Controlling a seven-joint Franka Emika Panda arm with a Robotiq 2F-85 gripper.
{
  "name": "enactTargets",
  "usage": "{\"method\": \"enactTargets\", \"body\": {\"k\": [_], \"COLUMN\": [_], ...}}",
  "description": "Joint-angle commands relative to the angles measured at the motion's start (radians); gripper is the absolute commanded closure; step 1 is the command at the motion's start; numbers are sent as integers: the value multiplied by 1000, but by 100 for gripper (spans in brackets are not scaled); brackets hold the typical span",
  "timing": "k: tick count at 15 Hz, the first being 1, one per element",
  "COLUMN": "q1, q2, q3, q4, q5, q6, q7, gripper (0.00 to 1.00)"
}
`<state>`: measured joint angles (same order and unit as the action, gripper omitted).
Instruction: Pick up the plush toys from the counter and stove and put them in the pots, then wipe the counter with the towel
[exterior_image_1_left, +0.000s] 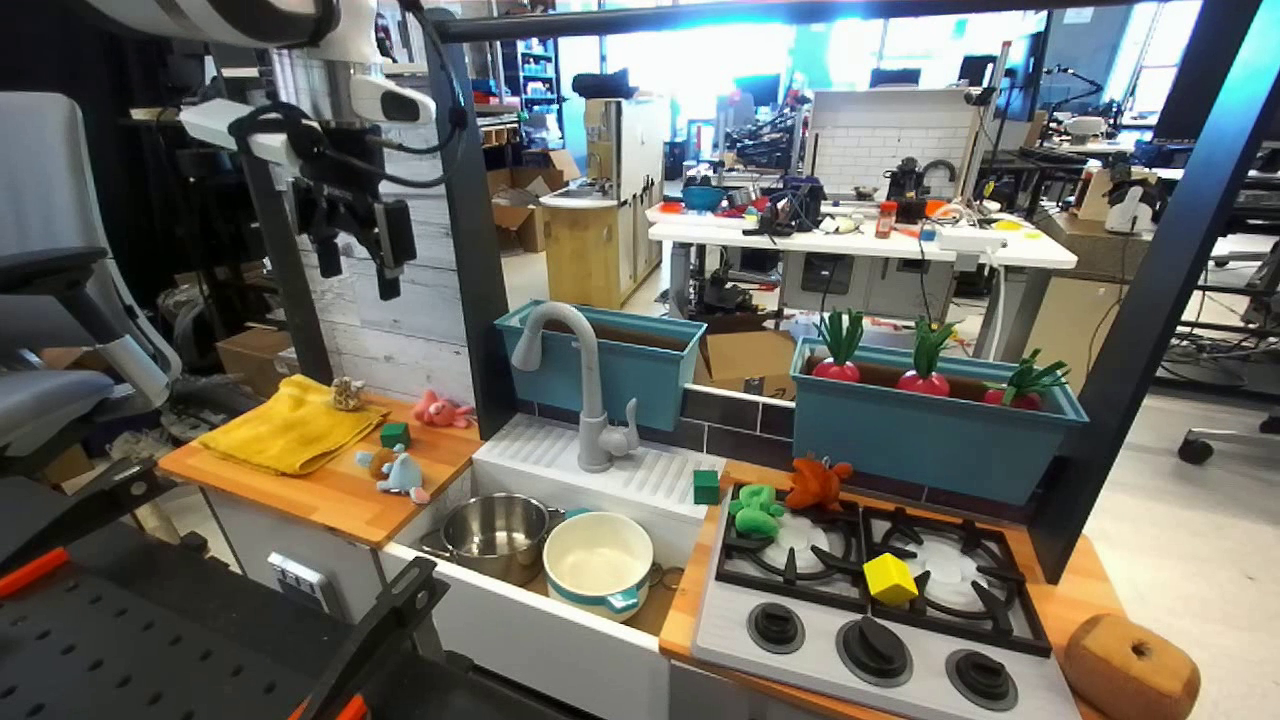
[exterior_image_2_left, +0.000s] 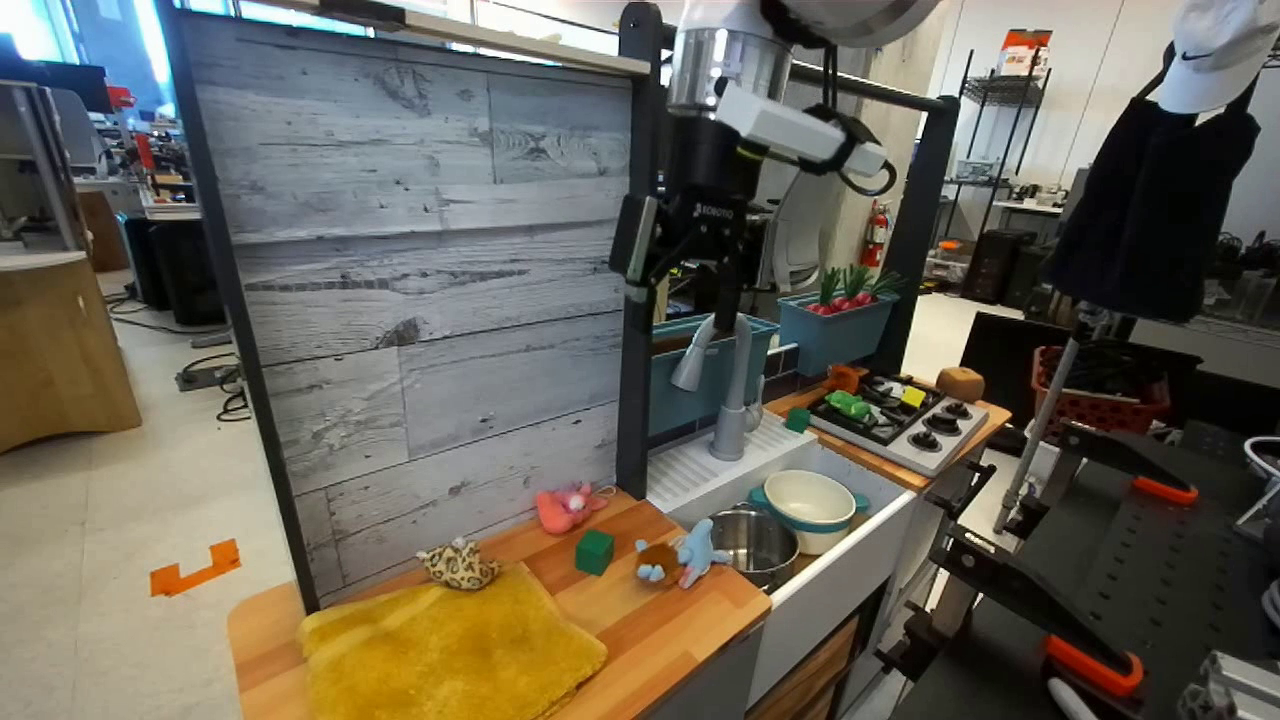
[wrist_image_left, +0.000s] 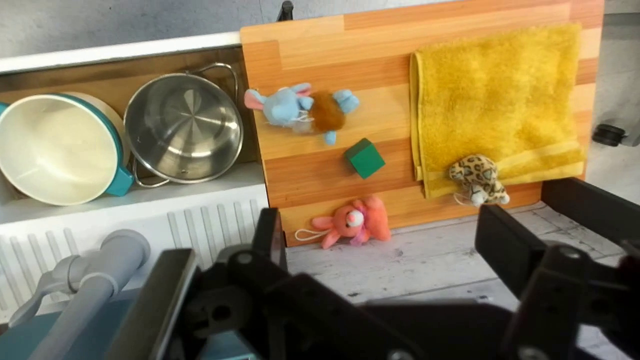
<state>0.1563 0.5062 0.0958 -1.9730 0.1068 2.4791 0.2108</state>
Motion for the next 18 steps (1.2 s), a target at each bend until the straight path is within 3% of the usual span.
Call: {"method": "enactTargets", "body": {"k": [1, 7, 9, 10, 11, 18], "q1": [48, 251, 288, 294, 289, 261], "q2": [135, 409, 450, 460, 468, 519], "q3": [-35, -234, -260, -259, -247, -224], "q4": [-27, 77, 98, 106, 113, 188], "q5": [-22, -127, -117, -109, -99, -76], "q6": [165, 310, 347, 359, 371, 369], "q7": [77, 271, 281, 274, 259, 243], "gripper": [0, 0, 0, 24, 26, 75]}}
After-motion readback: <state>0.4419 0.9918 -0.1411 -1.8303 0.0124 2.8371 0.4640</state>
